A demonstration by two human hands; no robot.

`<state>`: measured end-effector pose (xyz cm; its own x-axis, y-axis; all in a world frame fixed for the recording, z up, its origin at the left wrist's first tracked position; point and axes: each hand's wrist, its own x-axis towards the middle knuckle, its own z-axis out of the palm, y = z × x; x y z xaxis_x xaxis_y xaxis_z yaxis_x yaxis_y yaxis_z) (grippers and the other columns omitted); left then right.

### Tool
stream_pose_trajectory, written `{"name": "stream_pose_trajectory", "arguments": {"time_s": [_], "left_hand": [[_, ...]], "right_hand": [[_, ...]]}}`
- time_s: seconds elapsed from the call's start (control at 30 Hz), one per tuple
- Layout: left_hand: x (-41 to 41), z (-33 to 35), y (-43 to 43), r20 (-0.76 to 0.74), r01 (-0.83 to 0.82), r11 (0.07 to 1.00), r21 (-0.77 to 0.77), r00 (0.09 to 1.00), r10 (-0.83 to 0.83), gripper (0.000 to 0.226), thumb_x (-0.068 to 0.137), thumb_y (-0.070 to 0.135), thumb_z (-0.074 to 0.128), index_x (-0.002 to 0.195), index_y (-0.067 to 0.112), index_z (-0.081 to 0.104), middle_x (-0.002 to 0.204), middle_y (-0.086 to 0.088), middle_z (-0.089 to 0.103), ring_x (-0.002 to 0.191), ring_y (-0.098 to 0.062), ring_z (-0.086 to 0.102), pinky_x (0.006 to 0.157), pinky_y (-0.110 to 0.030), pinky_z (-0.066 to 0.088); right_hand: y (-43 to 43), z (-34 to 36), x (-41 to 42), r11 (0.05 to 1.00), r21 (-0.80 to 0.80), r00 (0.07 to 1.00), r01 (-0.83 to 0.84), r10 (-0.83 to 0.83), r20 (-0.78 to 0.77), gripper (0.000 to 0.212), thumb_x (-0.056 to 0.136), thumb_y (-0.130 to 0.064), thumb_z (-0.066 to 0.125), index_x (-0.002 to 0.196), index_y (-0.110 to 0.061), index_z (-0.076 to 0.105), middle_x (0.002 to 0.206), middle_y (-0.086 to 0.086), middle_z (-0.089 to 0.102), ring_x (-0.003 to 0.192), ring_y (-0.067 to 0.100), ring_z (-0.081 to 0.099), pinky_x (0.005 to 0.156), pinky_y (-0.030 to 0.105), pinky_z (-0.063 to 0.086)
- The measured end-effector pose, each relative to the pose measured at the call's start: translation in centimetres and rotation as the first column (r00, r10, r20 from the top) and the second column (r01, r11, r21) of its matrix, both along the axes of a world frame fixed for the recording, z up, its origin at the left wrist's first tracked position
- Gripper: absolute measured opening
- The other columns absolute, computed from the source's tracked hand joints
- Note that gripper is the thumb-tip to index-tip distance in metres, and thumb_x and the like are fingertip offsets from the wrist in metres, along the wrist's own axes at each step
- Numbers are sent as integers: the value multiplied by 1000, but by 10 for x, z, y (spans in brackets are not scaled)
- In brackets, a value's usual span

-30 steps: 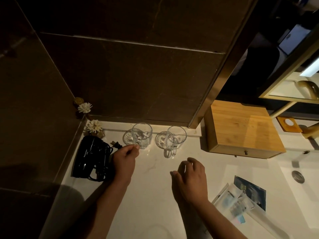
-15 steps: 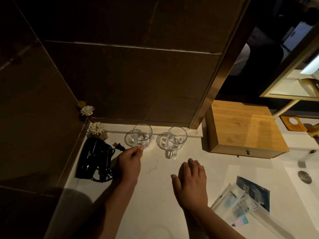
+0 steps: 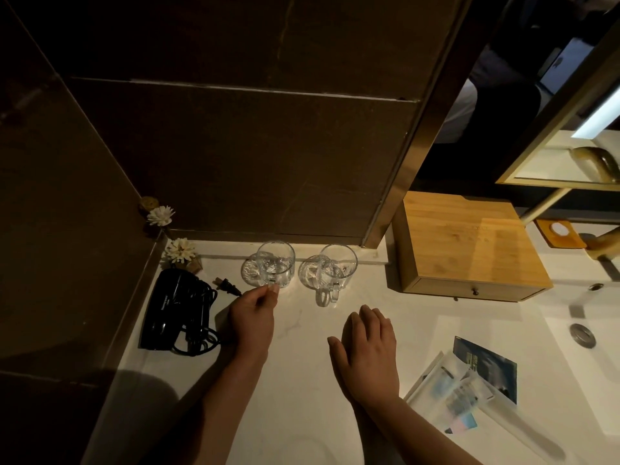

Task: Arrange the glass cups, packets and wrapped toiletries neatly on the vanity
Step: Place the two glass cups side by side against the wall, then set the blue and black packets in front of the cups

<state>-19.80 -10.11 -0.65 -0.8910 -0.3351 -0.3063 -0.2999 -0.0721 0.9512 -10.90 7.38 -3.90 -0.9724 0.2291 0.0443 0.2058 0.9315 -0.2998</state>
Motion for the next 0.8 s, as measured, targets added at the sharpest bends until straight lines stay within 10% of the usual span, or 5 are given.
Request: {"name": "stream_pose_trajectory", "arguments": {"time_s": [0.4, 0.63, 0.8], "left_hand": [[2, 0, 1, -22, 33, 999, -27, 999, -34, 19, 90, 16, 71, 80, 33, 68, 94, -6, 73, 96, -28, 71, 87, -39, 56], [11, -4, 1, 0, 43, 997, -60, 999, -44, 30, 91, 21, 70, 119, 13, 64, 105, -4, 70, 91, -14, 68, 90, -46, 58], [48, -20, -1, 79, 78, 984, -163, 995, -66, 26, 82, 27, 68, 101, 44, 62, 104, 4, 70, 93, -18, 70, 92, -50, 56]], "right_hand": [[0, 1, 0, 1000, -12, 1000, 1, -1, 29, 67, 93, -62, 34, 139, -15, 46, 153, 9, 40, 145, 31, 23, 119, 50, 24], [1, 10, 3, 1000, -15, 999, -15, 16, 44, 64, 94, -60, 32, 139, -15, 43, 154, 10, 37, 145, 31, 19, 120, 48, 19], [17, 23, 0, 977, -209, 994, -44, 64, 91, 50, 93, -51, 46, 127, -16, 55, 145, 9, 44, 135, 28, 34, 114, 44, 33]]}}
